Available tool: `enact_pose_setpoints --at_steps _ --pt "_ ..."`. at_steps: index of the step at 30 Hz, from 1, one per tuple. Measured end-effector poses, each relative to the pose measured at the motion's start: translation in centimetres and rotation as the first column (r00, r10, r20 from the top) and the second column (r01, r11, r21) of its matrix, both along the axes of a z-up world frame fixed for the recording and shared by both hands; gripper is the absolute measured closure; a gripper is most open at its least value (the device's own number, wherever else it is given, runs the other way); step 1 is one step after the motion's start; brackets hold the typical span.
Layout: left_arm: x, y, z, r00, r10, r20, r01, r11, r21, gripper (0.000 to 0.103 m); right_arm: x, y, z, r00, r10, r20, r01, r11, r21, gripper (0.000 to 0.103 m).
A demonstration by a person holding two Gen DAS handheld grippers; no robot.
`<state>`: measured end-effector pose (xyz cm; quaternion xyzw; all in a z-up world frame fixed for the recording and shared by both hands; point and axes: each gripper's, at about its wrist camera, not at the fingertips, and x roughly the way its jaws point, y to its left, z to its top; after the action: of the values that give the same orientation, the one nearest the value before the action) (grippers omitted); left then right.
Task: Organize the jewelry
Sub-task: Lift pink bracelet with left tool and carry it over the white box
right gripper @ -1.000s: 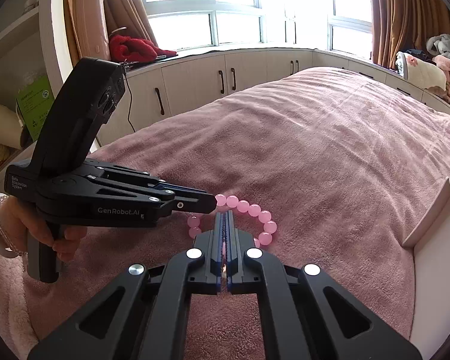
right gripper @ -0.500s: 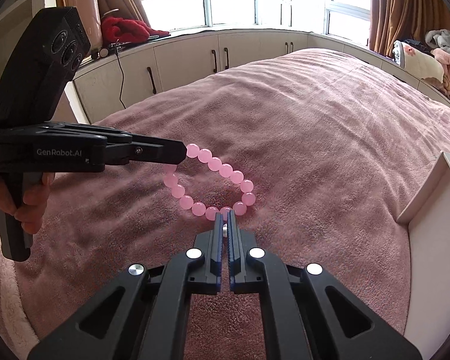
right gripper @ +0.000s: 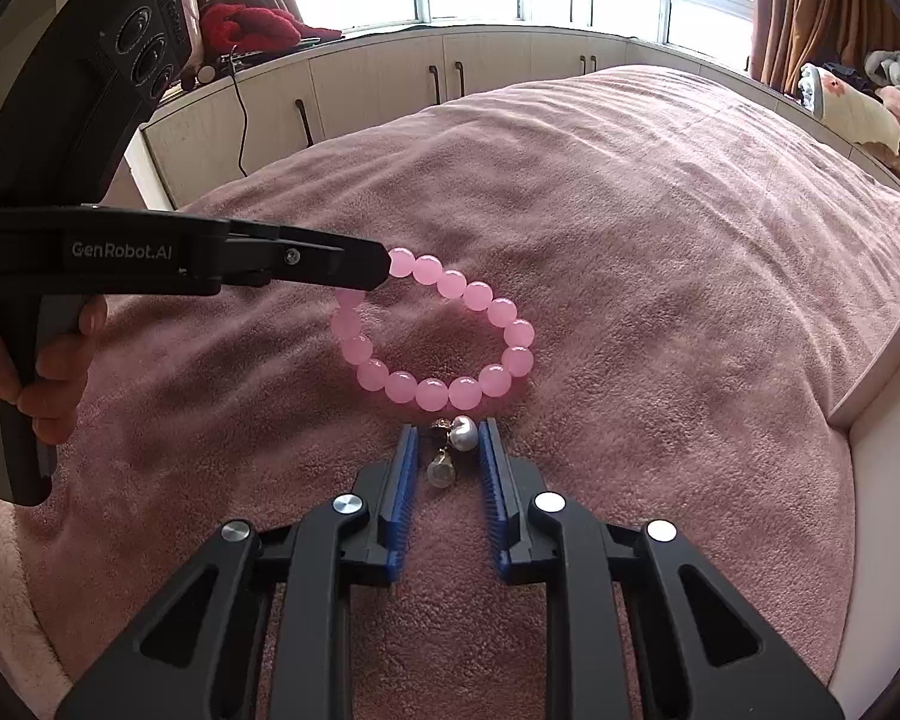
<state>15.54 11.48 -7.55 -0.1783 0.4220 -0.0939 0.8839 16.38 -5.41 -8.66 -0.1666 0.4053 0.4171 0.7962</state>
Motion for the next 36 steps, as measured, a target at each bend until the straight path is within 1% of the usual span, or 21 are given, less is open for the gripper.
enact_pose_setpoints --at_steps 2,5,10,13,15,19,22,24,26,28,30,32,36 --pt "0.0 0.1 0.1 1.000 0.003 0.010 -0.003 1.000 -0.010 0.086 -0.1 0.0 0.2 1.000 0.004 0.003 -0.004 1.000 0.007 0.086" --pt "-0.3 0.3 1.0 0.999 0.010 0.046 -0.008 0.999 -0.032 0.086 0.0 -0.6 1.2 1.000 -0.018 -0.010 0.019 0.999 0.049 0.086" --pt "-1.9 0.4 3.8 0.993 0.018 0.117 -0.013 0.999 -0.044 0.086 -0.5 -2.7 5.0 0.997 -0.069 0.035 0.063 0.989 0.135 0.086" --pt "-3.1 0.4 5.3 0.989 0.020 0.145 -0.015 0.999 -0.034 0.086 -1.2 -4.3 7.4 0.992 -0.101 0.070 0.086 0.978 0.190 0.086" --pt "-3.9 0.3 6.2 0.987 0.019 0.159 -0.017 1.000 -0.010 0.086 -1.7 -5.3 8.9 0.988 -0.123 0.095 0.099 0.970 0.221 0.086" --pt "-5.4 -0.4 7.7 0.983 0.009 0.183 -0.019 0.999 0.050 0.086 -2.8 -7.8 11.4 0.976 -0.183 0.116 0.143 0.947 0.289 0.086" --pt "-6.8 -0.8 8.3 0.982 0.016 0.187 -0.024 0.999 0.040 0.086 -4.0 -10.5 12.9 0.961 -0.248 0.120 0.195 0.921 0.339 0.086" --pt "-7.6 -1.5 8.7 0.981 0.022 0.194 -0.032 0.998 0.045 0.086 -4.9 -12.2 13.9 0.944 -0.295 0.146 0.229 0.907 0.355 0.086" --pt "-8.5 -2.3 9.3 0.977 0.027 0.211 -0.043 0.996 0.072 0.086 -6.0 -14.0 15.0 0.920 -0.349 0.176 0.266 0.889 0.374 0.086" --pt "-9.0 -3.4 10.1 0.974 0.019 0.224 -0.038 0.996 0.084 0.086 -7.0 -15.8 16.2 0.882 -0.412 0.228 0.304 0.868 0.392 0.086" --pt "-9.1 -4.5 10.9 0.972 0.005 0.235 -0.026 0.996 0.087 0.086 -7.7 -17.7 17.3 0.844 -0.470 0.260 0.340 0.842 0.418 0.086" --pt "-8.9 -5.7 11.8 0.970 -0.010 0.245 -0.012 0.996 0.090 0.086 -7.9 -19.7 17.9 0.820 -0.515 0.251 0.372 0.812 0.450 0.086" --pt "-7.8 -8.4 13.4 0.967 -0.040 0.253 0.022 0.997 0.071 0.086 -7.6 -23.5 17.7 0.779 -0.594 0.200 0.449 0.752 0.482 0.086"
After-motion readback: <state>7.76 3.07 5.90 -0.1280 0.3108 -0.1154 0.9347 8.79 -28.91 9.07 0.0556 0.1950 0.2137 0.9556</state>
